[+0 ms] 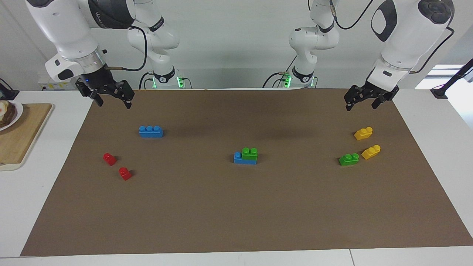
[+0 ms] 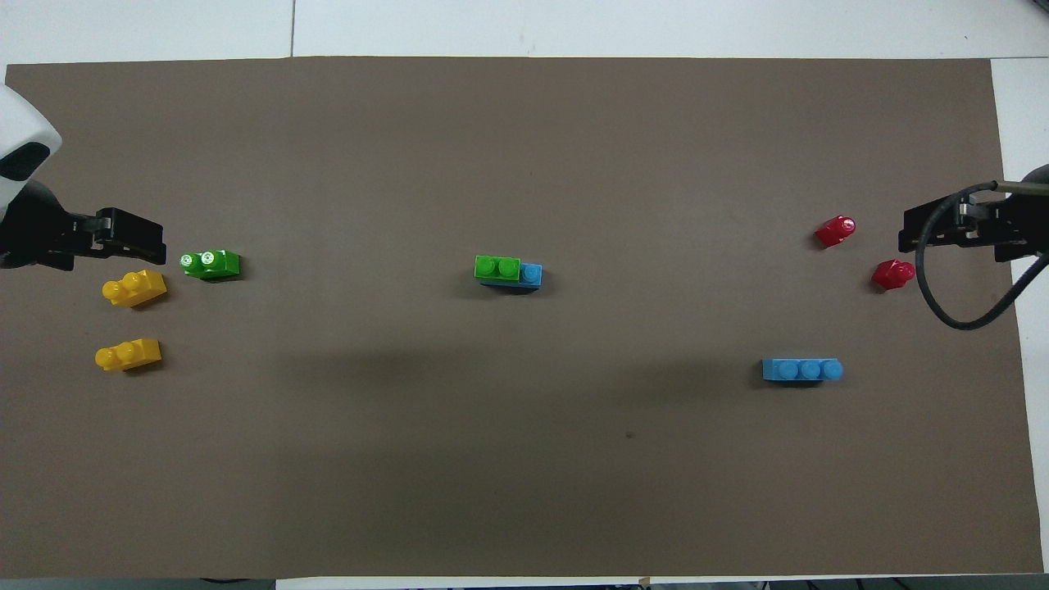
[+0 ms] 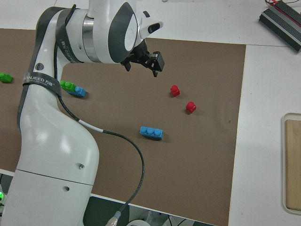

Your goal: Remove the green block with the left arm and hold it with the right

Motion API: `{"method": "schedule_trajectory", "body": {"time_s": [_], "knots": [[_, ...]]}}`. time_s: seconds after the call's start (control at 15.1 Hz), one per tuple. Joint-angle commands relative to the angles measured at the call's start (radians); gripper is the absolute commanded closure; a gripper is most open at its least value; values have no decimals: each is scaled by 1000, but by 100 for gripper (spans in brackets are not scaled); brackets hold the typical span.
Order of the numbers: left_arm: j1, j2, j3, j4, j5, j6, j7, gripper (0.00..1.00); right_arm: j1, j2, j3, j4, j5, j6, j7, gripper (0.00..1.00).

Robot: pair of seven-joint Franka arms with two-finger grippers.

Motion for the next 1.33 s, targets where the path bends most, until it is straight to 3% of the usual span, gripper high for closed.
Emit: {"method": "schedule_trajectory", "body": {"time_s": [0.0,1.13,1.26], "knots": [[-18,10,13,16,12,8,8,0,-17,-28,10,-30,-6,-3,-24,0],[-10,-27,8,-1,11,-10,-23,0,-17,-28,10,-28,-6,-3,-24,0],[-16,-36,7,-9,8,-18,-120,0,-17,-28,10,-30,-6,-3,-24,0]]}}
